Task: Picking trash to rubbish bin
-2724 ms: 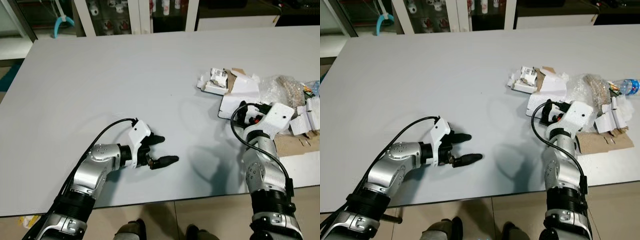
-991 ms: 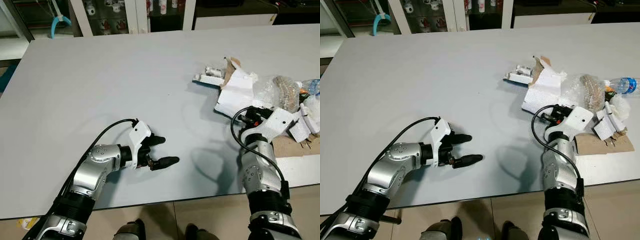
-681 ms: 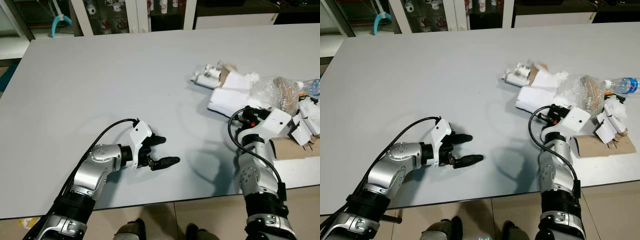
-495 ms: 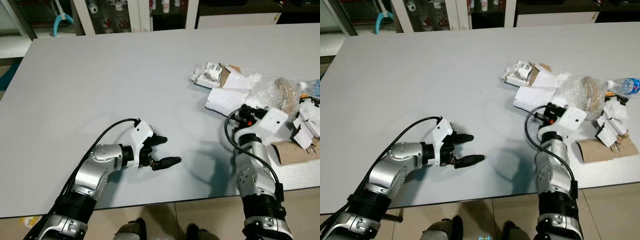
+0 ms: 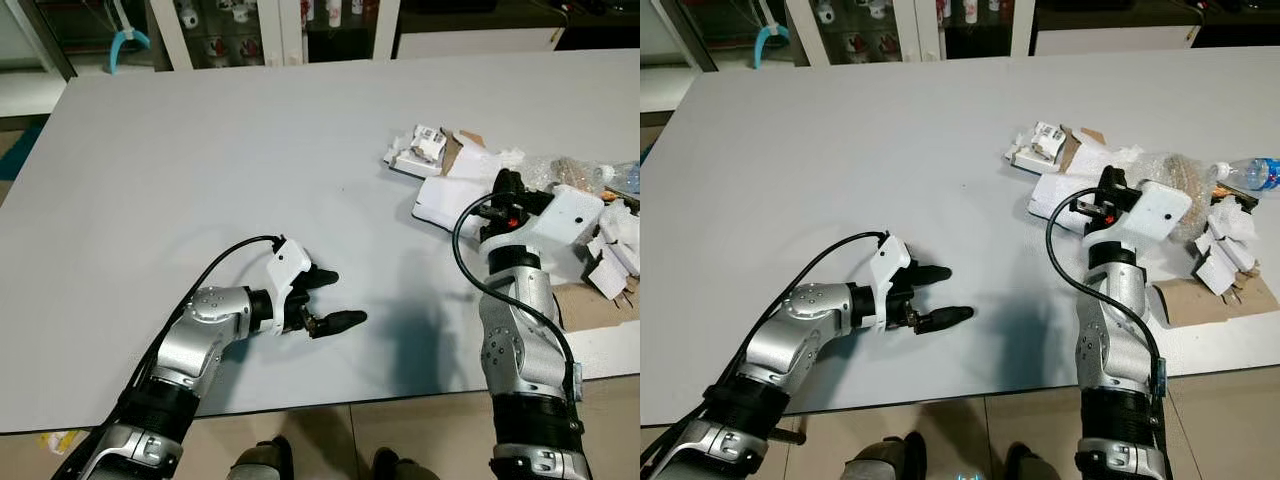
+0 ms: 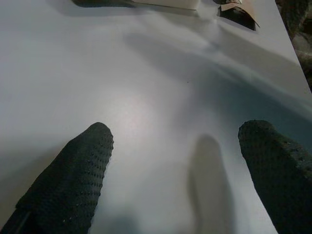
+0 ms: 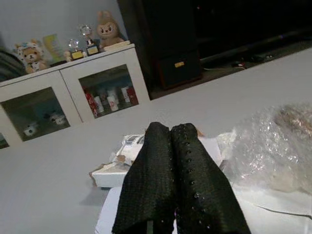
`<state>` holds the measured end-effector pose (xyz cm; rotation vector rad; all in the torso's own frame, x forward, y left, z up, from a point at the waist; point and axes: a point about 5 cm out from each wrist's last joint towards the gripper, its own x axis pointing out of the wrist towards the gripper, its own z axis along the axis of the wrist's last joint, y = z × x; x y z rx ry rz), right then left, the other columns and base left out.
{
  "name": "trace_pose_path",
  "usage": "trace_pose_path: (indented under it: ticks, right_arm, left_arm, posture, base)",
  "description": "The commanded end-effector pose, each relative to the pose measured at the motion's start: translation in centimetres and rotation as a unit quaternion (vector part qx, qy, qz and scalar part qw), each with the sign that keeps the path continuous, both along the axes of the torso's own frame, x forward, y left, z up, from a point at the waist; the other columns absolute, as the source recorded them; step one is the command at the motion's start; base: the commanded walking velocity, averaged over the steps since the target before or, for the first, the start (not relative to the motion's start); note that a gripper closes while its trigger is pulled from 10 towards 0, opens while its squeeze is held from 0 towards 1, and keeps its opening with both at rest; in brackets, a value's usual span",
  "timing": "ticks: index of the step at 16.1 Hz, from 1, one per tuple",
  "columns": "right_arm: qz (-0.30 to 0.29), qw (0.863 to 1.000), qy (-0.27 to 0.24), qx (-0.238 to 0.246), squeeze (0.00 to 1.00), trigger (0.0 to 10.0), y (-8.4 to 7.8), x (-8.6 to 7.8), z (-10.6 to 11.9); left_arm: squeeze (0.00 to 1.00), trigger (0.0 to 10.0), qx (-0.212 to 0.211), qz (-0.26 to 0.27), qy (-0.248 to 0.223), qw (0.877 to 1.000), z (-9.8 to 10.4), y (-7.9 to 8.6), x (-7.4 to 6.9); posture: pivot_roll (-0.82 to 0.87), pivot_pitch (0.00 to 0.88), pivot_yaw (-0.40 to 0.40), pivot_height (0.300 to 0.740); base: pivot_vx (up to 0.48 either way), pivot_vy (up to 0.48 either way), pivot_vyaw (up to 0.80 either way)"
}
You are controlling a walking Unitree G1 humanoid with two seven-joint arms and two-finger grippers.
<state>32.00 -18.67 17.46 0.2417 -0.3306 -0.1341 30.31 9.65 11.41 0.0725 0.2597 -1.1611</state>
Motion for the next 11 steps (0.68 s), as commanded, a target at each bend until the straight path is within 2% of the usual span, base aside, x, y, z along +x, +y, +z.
trace_pose_path:
  ticks: [1,2,4,5,7,11]
  right_arm:
    - [-0.014,1.0,0.01,-0.025,0.0,4.4,-0.3,-0.3,0.0]
    - [-0.049,0.996,0.046,-0.061,1.0,10.0,-1.2,-0.4,-0.4]
    - [-0.086,0.986,0.095,-0.104,1.0,10.0,-2.1,-0.6,-0.9]
    - [-0.09,0.984,0.112,-0.107,1.0,10.0,-2.3,-0.6,-0.9]
    - [-0.083,0.983,0.121,-0.114,1.0,10.0,-2.6,-0.5,-0.6]
    - [-0.055,0.975,0.147,-0.158,1.0,10.0,-3.6,-0.3,0.0]
  left_arm:
    - [0.0,10.0,0.014,0.0,0.01,1.0,-0.7,-0.1,-0.1]
    - [0.0,10.0,0.013,0.0,0.01,1.0,-0.7,-0.1,-0.1]
    - [0.0,10.0,0.013,-0.001,0.012,1.0,-0.8,-0.2,-0.1]
    - [0.0,10.0,0.013,-0.002,0.012,1.0,-0.8,-0.3,-0.1]
    - [0.0,10.0,0.013,-0.003,0.013,1.0,-0.9,-0.4,-0.1]
    - [0.0,10.0,0.013,-0.006,0.014,1.0,-1.1,-0.5,-0.1]
  posture:
    - [0.26,0.146,0.011,0.74]
    - [0.26,0.145,0.01,0.74]
    - [0.25,0.144,0.01,0.74]
    - [0.25,0.144,0.01,0.74]
    - [0.24,0.142,0.011,0.74]
    - [0.24,0.142,0.01,0.74]
  base:
    - [0.0,0.0,0.0]
    - [0.0,0.0,0.0]
    - [0.0,0.0,0.0]
    - [0.0,0.0,0.0]
    - [0.0,0.0,0.0]
    - [0.0,0.0,0.0]
